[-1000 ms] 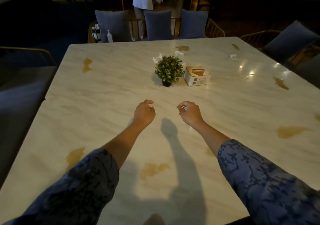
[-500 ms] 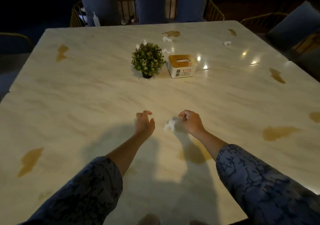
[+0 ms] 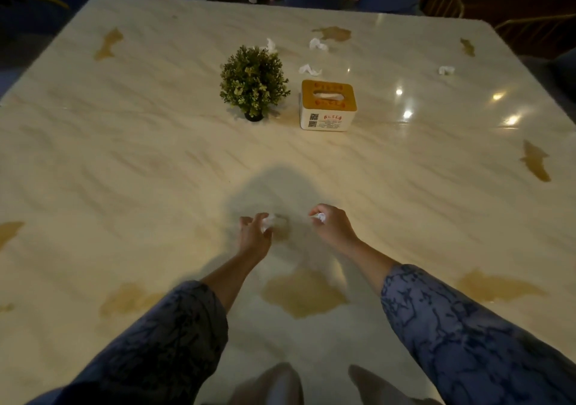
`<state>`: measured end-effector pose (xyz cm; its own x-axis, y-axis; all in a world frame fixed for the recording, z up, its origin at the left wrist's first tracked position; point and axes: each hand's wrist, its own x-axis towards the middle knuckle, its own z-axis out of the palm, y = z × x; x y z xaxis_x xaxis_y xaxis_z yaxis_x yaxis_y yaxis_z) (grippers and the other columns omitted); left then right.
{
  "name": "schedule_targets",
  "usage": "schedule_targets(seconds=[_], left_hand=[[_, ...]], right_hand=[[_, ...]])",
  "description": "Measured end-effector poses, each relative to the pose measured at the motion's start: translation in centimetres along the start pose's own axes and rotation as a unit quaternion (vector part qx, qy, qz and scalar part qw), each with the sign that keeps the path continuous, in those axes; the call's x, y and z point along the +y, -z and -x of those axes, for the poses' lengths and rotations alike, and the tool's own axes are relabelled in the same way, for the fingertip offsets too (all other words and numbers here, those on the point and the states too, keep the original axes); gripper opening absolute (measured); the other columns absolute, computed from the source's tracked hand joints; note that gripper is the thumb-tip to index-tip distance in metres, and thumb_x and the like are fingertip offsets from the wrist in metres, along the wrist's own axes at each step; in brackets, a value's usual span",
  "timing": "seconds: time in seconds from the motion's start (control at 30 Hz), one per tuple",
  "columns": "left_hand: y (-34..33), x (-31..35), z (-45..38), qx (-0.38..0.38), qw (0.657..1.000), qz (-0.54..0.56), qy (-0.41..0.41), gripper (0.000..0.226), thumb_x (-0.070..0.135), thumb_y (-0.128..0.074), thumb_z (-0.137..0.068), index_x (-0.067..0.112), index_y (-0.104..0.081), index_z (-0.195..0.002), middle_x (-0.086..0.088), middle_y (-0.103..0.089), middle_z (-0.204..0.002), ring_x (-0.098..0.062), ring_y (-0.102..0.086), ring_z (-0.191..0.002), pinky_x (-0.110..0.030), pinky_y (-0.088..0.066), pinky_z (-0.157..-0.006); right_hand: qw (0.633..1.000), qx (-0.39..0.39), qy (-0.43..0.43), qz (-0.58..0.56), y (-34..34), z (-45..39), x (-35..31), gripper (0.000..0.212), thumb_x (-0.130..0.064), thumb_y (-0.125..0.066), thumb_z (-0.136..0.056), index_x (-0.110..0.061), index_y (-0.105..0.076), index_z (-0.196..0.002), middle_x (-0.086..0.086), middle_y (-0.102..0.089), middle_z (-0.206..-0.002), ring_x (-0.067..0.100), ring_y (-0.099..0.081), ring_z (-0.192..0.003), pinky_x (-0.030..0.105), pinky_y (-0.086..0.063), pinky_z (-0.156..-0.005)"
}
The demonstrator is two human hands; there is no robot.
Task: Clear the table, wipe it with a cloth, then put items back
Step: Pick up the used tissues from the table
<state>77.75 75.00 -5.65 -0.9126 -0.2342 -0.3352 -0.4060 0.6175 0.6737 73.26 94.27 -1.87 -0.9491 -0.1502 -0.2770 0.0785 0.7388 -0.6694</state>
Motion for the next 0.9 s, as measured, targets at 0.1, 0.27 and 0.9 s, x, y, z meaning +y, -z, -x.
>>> schedule_targets(seconds=[0.1, 0.27, 0.9], left_hand=[[-1.3, 0.0, -0.3, 0.025, 0.999, -0.021, 0.020, 0.034, 0.018, -0.061, -0.093, 0.017, -0.059, -0.127, -0.016, -0.042, -0.126, -0.034, -0.055, -0.107, -0.029, -0.043, -0.094], [-1.9, -0.6, 0.0, 0.053, 0.996, -0.049, 0.044, 0.029, 0.021, -0.059, -0.094, 0.015, -0.059, -0.122, -0.018, -0.048, -0.115, -0.039, -0.058, -0.097, -0.033, -0.047, -0.084], [5.9, 6.4, 4.7, 0.091, 0.988, 0.126, 0.017, 0.066, 0.063, -0.056, -0.087, 0.007, -0.062, -0.052, -0.006, -0.069, -0.060, -0.004, -0.064, -0.052, -0.014, -0.043, -0.050]], right_hand=[[1.000, 0.008, 0.001, -0.001, 0.6, -0.7, 1.2, 0.016, -0.017, -0.059, -0.090, -0.014, -0.069, -0.103, 0.009, -0.071, -0.108, 0.024, -0.065, -0.103, 0.031, -0.051, -0.086], [1.000, -0.010, -0.005, -0.009, 0.4, -0.8, 2.5, 0.017, -0.017, -0.056, -0.091, -0.015, -0.068, -0.103, 0.008, -0.070, -0.109, 0.022, -0.065, -0.103, 0.032, -0.053, -0.086], [0.996, 0.064, 0.037, -0.057, 0.1, 3.9, -3.1, 0.012, -0.019, -0.057, -0.095, -0.013, -0.068, -0.099, 0.007, -0.070, -0.110, 0.022, -0.065, -0.103, 0.022, -0.041, -0.073]])
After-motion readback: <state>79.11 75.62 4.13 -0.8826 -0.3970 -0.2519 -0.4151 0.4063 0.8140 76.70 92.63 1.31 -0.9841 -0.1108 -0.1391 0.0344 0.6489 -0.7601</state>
